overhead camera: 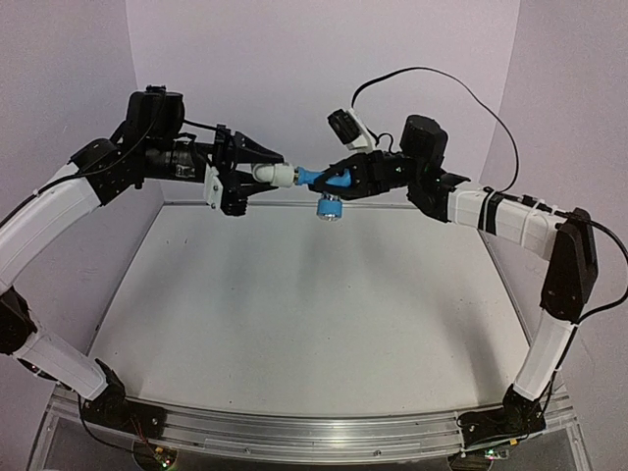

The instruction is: Install the water faucets

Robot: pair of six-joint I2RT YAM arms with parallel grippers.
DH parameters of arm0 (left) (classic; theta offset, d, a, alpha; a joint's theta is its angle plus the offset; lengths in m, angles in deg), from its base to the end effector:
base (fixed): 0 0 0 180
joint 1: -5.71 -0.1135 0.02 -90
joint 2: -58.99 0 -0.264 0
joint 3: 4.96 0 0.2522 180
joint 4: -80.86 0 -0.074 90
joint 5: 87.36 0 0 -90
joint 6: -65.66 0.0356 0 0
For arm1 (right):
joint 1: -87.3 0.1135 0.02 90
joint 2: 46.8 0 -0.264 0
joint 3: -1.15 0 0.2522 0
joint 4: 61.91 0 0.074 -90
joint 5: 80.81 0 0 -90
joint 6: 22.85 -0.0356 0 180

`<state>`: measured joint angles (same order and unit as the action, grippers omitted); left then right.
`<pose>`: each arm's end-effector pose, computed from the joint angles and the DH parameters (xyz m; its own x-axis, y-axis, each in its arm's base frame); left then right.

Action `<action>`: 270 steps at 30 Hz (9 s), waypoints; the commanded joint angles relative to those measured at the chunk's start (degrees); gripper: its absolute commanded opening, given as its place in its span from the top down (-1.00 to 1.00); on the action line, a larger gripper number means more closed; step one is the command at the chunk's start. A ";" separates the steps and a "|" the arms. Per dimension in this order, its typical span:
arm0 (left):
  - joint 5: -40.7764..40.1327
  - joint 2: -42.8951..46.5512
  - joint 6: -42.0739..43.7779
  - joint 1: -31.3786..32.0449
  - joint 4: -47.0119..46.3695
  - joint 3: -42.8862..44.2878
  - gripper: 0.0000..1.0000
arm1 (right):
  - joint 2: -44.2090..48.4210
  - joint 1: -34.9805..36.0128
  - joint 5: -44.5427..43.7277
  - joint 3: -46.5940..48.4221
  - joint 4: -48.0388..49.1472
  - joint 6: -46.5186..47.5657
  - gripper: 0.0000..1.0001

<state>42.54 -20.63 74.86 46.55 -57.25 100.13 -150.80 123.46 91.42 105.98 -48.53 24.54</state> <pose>0.2100 -0.2117 0.4530 0.9889 0.1462 -0.0256 0.0565 -0.2109 0.9759 0.3122 0.2718 0.3927 -0.4331 -0.2032 -0.8781 -0.7636 -0.4348 0.4773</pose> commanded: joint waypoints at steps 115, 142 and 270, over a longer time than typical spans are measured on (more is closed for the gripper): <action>-10.26 -18.95 -204.09 -8.73 -36.96 -16.98 -0.90 | 0.39 10.03 -77.30 -1.61 -28.82 83.23 1.00; -11.65 -24.98 -183.32 -9.83 -46.69 -12.88 0.70 | -3.33 11.07 -75.78 7.99 -33.58 58.60 1.00; -1.38 -24.21 -170.16 -18.73 -55.81 -17.02 1.00 | -11.19 11.41 -77.24 1.02 -7.99 104.06 0.13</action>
<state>39.06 -47.79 -95.35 27.57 -110.83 80.01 -159.98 134.38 17.20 102.99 -59.82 138.51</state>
